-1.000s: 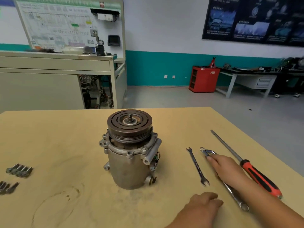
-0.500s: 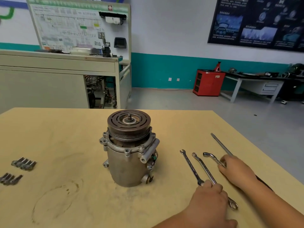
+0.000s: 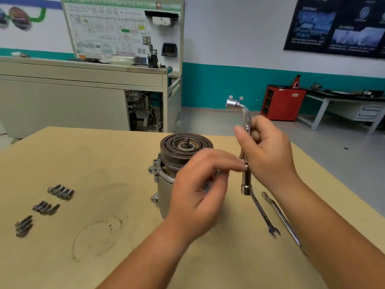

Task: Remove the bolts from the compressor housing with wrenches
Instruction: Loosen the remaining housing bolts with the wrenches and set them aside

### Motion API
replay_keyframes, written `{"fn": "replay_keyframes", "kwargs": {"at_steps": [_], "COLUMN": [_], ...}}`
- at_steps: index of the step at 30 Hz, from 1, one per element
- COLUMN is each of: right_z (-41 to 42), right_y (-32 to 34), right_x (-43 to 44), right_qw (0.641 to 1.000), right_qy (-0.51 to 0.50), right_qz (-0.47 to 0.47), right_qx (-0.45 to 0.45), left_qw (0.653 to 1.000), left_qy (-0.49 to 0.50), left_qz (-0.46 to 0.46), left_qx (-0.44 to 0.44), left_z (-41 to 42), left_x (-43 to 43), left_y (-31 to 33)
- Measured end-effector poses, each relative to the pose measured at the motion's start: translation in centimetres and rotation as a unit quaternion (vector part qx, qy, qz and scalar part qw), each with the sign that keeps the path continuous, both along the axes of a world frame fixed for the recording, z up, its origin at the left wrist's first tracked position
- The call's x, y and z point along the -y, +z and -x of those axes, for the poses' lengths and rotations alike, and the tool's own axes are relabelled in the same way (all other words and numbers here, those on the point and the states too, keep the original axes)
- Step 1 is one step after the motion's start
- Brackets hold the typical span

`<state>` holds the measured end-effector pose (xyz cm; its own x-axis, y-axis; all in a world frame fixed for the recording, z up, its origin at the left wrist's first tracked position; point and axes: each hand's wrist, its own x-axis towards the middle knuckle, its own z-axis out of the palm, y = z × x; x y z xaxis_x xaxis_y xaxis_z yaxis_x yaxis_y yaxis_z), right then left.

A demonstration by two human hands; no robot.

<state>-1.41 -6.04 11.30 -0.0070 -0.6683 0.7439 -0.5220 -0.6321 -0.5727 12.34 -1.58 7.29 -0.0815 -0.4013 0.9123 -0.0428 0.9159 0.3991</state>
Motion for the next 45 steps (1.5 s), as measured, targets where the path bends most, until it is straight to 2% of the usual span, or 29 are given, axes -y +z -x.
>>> {"fn": "replay_keyframes", "kwargs": {"at_steps": [3, 7, 9, 12, 17, 25, 28, 32, 36, 38, 41, 45], "right_z": [-3.5, -5.0, -5.2, -5.3, -4.9, -4.4, -4.5, -3.9, -3.8, -3.7, -3.5, -3.5], "right_y": [0.8, -0.4, -1.0, -1.0, -0.6, 0.3, 0.5, 0.6, 0.3, 0.1, -0.3, -1.0], "right_x": [0.7, 2.2, 2.8, 3.2, 3.3, 2.2, 1.9, 1.6, 1.4, 1.4, 1.2, 1.1], "right_qw": [0.998, 0.997, 0.997, 0.997, 0.998, 0.991, 0.986, 0.991, 0.992, 0.988, 0.976, 0.973], "right_qy": [-0.008, -0.012, -0.007, -0.002, -0.001, -0.021, -0.025, -0.007, 0.028, 0.078, 0.165, 0.184], "right_qz": [0.053, 0.071, 0.067, 0.062, 0.033, -0.021, -0.044, -0.099, -0.119, -0.133, -0.139, -0.133], "right_qx": [-0.024, -0.041, -0.039, -0.038, -0.061, -0.13, -0.157, -0.095, -0.014, 0.004, 0.008, 0.049], "left_qw": [0.998, 0.985, 0.979, 0.978, 0.981, 0.98, 0.979, 0.982, 0.984, 0.978, 0.961, 0.95], "left_qy": [0.059, 0.138, 0.143, 0.118, 0.026, -0.034, -0.067, -0.067, -0.062, -0.083, -0.121, -0.151], "left_qz": [0.001, -0.075, -0.118, -0.149, -0.191, -0.191, -0.192, -0.173, -0.166, -0.193, -0.233, -0.238], "left_qx": [-0.015, 0.074, 0.089, 0.08, 0.017, 0.029, 0.007, -0.032, -0.025, -0.002, 0.088, 0.138], "left_z": [-2.6, -4.6, -5.0, -5.1, -5.0, -5.0, -5.0, -4.6, -3.8, -3.8, -4.2, -4.5], "left_x": [2.2, 5.2, 6.2, 6.8, 7.6, 8.9, 8.9, 8.8, 8.5, 8.3, 8.2, 8.3], "left_y": [3.4, 5.8, 5.8, 5.6, 5.9, 6.1, 5.8, 5.4, 5.2, 5.2, 5.3, 5.2]}}
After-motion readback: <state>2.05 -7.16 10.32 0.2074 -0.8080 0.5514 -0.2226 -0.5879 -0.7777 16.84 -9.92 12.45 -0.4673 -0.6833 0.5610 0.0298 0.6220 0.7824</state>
